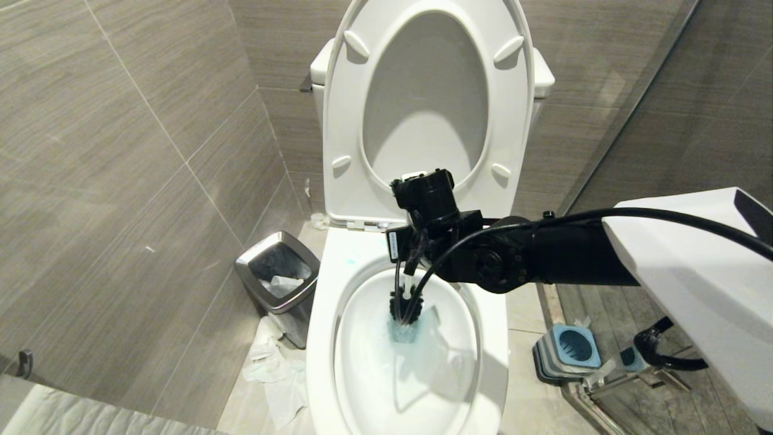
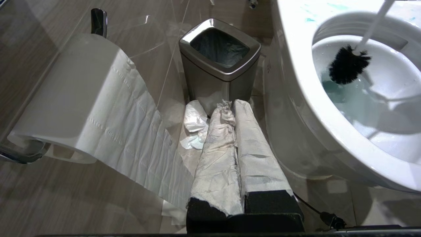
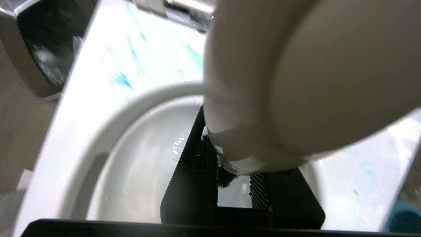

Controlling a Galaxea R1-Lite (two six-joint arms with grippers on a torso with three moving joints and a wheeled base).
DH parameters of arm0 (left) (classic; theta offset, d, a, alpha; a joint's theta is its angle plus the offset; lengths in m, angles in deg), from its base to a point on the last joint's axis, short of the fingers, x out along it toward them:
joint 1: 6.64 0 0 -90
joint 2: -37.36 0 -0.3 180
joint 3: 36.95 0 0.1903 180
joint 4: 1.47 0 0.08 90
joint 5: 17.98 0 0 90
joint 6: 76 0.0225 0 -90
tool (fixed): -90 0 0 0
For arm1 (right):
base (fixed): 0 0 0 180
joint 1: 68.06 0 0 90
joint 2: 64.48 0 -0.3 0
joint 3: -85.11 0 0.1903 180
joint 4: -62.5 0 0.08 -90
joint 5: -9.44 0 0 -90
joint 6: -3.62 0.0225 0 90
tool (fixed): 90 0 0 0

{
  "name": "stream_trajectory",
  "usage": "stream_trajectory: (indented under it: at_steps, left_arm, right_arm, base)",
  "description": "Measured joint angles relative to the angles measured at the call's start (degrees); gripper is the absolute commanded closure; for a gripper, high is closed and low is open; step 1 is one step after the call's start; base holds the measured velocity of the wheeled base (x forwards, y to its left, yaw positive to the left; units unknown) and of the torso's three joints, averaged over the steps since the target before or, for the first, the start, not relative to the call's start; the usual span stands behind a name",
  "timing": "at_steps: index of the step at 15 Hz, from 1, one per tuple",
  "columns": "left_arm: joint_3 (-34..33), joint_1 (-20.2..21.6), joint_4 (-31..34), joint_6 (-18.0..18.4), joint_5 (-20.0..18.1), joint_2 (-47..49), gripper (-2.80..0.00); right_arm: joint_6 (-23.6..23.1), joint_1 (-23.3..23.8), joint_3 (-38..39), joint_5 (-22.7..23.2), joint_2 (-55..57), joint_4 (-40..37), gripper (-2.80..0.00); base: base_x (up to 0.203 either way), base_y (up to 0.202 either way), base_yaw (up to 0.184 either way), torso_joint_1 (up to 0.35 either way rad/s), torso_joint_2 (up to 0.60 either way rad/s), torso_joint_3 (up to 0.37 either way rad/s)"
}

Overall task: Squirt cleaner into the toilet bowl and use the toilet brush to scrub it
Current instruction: Scrub the toilet bowl

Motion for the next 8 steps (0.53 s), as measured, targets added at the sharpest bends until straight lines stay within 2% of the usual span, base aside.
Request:
stream_trajectory:
  at_steps: [5,8]
  left_arm:
    - [0.00,0.00,0.00,0.02,0.03,0.00,0.00]
    - [0.00,0.00,0.02,0.02,0.01,0.00,0.00]
  right_arm:
    - [-0.07,0.81,18.09,3.01,-11.73,0.52,0.00]
    - [0.66,-3.33,26.46,3.88,-18.07,0.79,0.00]
  base:
    - [0.000,0.000,0.000,0.000,0.00,0.000]
    - [0.000,0.000,0.000,0.000,0.00,0.000]
